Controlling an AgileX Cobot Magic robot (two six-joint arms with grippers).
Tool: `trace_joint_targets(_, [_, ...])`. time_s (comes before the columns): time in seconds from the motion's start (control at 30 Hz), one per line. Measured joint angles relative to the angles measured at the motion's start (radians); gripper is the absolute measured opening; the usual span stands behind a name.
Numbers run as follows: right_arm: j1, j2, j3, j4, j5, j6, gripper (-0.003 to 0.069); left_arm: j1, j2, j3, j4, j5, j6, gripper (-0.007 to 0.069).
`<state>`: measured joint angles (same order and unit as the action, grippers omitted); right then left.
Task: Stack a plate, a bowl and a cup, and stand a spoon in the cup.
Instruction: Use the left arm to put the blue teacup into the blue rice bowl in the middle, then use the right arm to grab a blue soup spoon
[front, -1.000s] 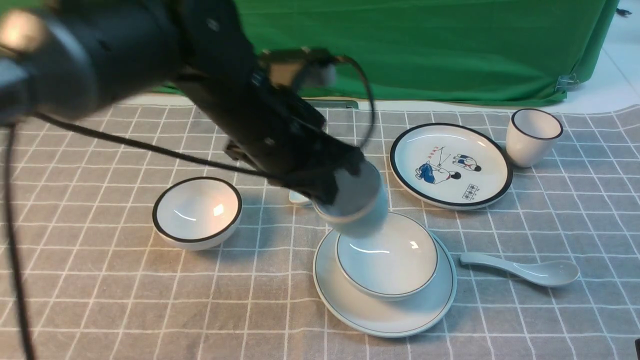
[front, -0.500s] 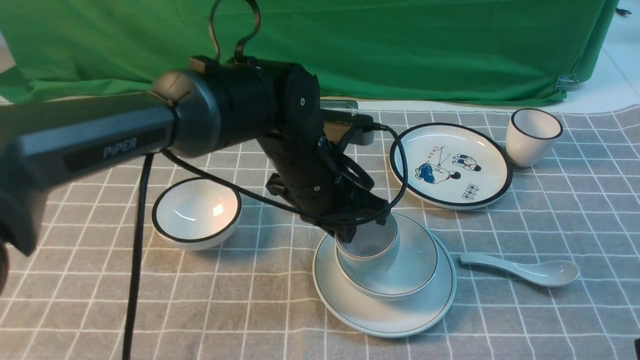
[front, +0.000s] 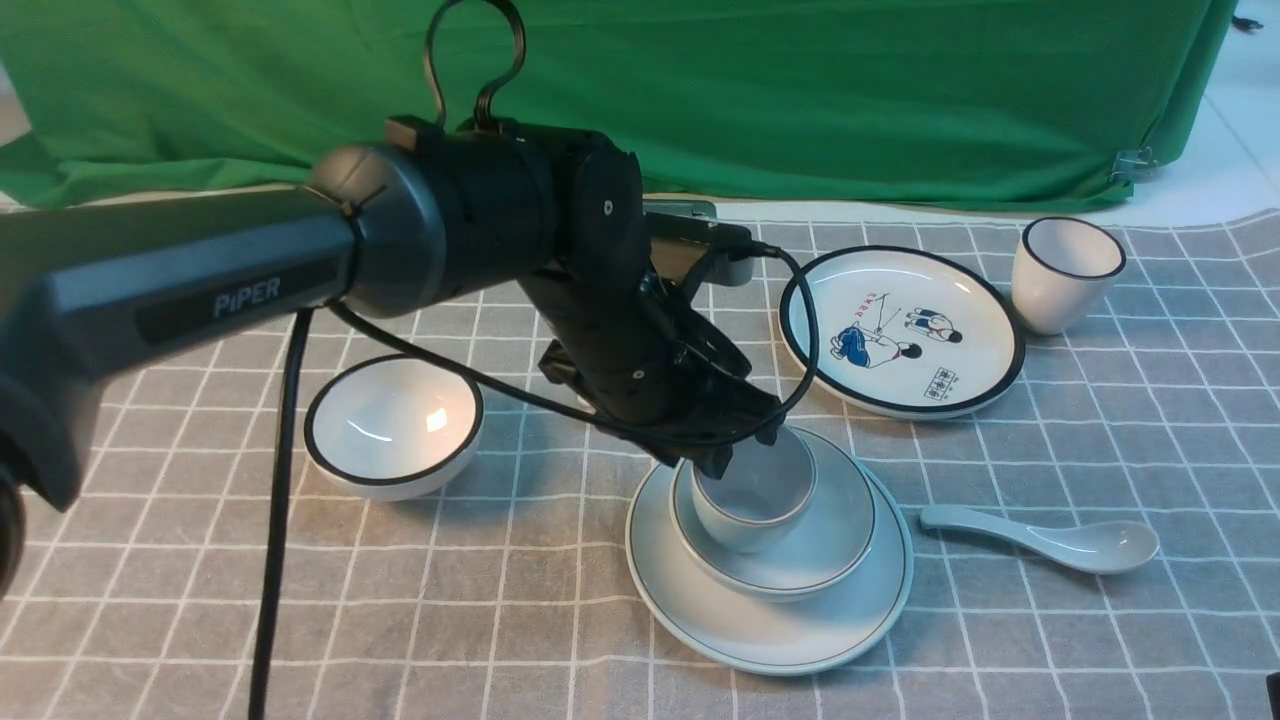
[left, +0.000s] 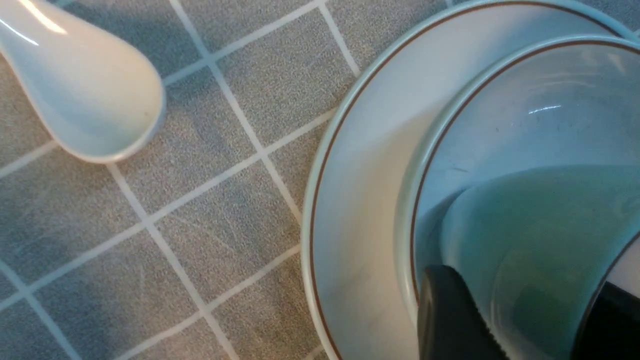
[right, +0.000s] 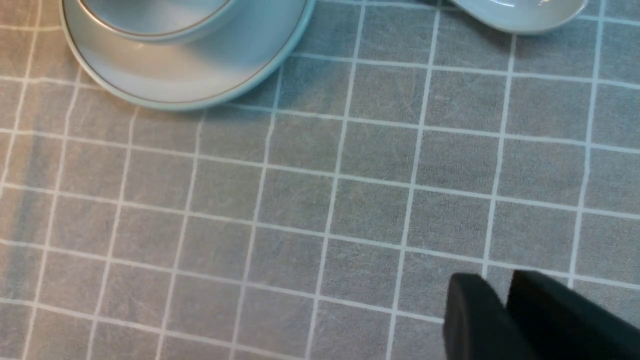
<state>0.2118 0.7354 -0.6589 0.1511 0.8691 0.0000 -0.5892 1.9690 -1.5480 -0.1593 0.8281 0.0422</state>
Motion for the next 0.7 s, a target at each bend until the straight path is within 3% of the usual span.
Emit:
trace_joint_targets(0.13, [0.0,0.0,0.001,0.0,-0.001,0.0,0.0141,0.0,0.0,-0.062,0.0,0.007,0.0,0.0303])
trace_joint_targets(0.43, [0.0,0.0,-0.001,0.0,0.004,-0.02,0.0141,0.0,0.0,-0.228,0.008,0.11,0.0,0.0293])
trace_joint_targets(0.6, [0.0,0.123,-0.115,-0.002,0.146,-0.101,0.0142,0.0,-0.047,-0.312,0.077,0.254,0.003,0.0112])
trace_joint_targets(0.7, [0.0,0.261,-0.218,-0.003,0.19,-0.23,0.0142,0.002,-0.141,-0.298,0.144,0.27,-0.009,0.0021])
